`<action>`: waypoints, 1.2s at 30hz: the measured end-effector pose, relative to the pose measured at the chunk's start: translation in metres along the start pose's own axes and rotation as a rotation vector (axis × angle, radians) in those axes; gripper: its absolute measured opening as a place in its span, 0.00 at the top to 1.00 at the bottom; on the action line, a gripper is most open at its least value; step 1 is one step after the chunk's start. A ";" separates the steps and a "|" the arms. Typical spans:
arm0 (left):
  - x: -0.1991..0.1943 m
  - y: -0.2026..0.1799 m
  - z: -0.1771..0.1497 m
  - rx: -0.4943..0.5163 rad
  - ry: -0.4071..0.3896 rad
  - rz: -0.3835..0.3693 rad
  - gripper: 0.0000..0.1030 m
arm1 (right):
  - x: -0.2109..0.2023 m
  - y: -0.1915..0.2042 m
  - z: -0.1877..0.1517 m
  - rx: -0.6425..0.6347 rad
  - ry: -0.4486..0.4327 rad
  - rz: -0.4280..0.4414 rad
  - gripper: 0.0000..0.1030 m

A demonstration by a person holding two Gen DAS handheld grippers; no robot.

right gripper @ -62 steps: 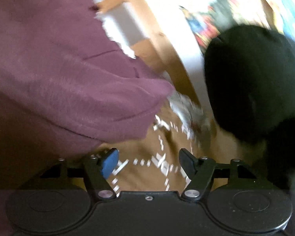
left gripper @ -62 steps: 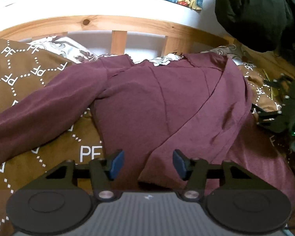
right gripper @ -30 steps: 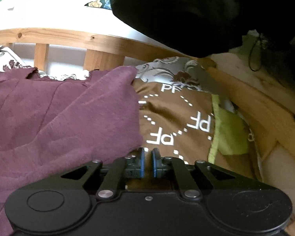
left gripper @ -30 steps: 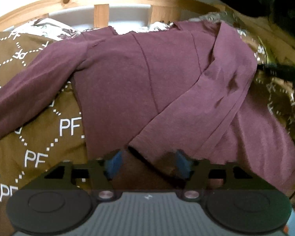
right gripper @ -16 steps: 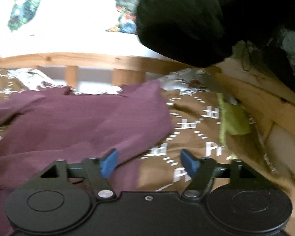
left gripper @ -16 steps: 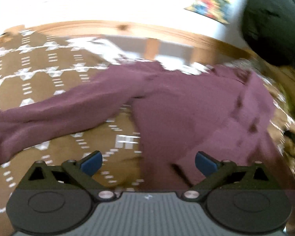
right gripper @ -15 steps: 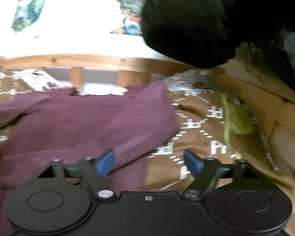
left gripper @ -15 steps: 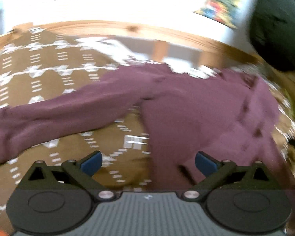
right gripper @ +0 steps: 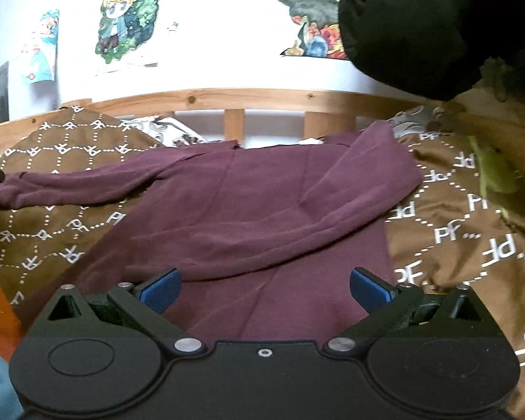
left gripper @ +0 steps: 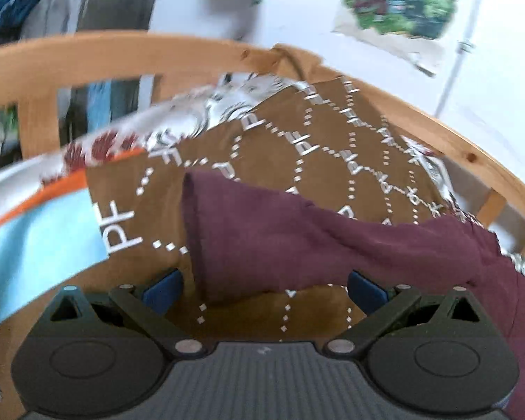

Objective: Fold small clothes
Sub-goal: 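Grasp the other sleeve cuff with the left gripper and lift it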

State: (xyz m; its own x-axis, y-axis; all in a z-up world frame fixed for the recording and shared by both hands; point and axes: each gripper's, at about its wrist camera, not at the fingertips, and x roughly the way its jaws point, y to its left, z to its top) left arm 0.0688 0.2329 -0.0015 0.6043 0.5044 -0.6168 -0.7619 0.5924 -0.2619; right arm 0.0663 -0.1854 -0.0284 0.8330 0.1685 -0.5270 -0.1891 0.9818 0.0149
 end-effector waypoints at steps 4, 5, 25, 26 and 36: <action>0.016 0.005 0.003 -0.048 0.019 0.024 0.01 | 0.000 0.003 -0.001 -0.001 0.001 0.011 0.01; 0.019 0.004 0.003 -0.042 0.020 0.029 0.01 | 0.001 0.002 -0.002 0.001 0.004 0.010 0.01; -0.030 -0.026 0.018 0.076 -0.234 -0.017 0.88 | 0.007 -0.005 -0.009 0.048 0.037 -0.003 0.01; -0.031 -0.030 0.017 0.091 -0.241 -0.030 0.88 | 0.007 -0.005 -0.009 0.047 0.038 -0.003 0.01; -0.058 -0.096 0.025 0.172 -0.256 -0.301 0.88 | 0.007 -0.007 -0.008 0.058 0.042 -0.003 0.01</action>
State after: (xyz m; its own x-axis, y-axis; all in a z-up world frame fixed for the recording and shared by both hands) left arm 0.1125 0.1621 0.0780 0.8487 0.4198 -0.3215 -0.5056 0.8224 -0.2609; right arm 0.0690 -0.1918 -0.0394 0.8111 0.1627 -0.5619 -0.1552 0.9860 0.0614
